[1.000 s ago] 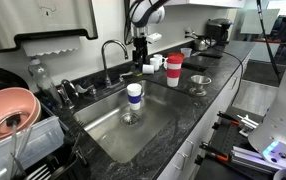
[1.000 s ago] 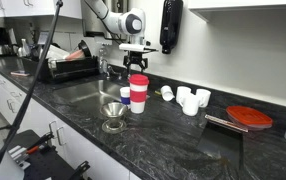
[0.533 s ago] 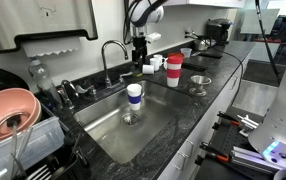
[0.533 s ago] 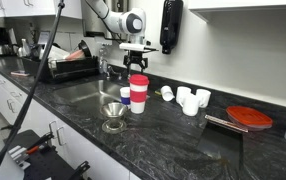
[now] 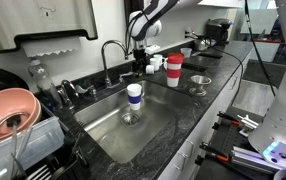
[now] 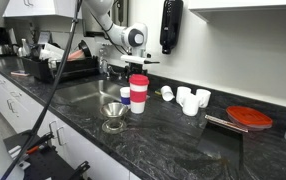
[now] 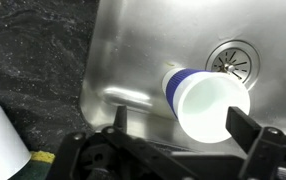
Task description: Move the white and blue cup in the sink to the left
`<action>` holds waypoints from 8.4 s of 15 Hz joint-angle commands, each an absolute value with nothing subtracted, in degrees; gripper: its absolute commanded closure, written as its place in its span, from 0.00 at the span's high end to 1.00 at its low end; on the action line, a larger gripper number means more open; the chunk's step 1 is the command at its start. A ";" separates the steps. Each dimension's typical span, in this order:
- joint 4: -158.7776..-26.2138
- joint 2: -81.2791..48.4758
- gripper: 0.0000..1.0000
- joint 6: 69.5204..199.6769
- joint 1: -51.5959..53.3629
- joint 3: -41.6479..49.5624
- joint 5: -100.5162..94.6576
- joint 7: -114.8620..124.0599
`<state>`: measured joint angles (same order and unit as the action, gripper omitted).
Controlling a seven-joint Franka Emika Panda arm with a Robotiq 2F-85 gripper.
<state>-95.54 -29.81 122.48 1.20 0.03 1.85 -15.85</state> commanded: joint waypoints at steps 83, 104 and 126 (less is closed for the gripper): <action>-122.99 -14.19 0.02 135.58 -2.17 -7.37 9.88 -24.29; -108.79 -19.17 0.02 123.43 6.53 -13.53 -1.64 -51.59; -106.30 -25.25 0.02 124.11 11.79 -15.79 -4.96 -53.19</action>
<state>-106.01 -24.69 123.27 11.14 -15.46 -3.67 -53.21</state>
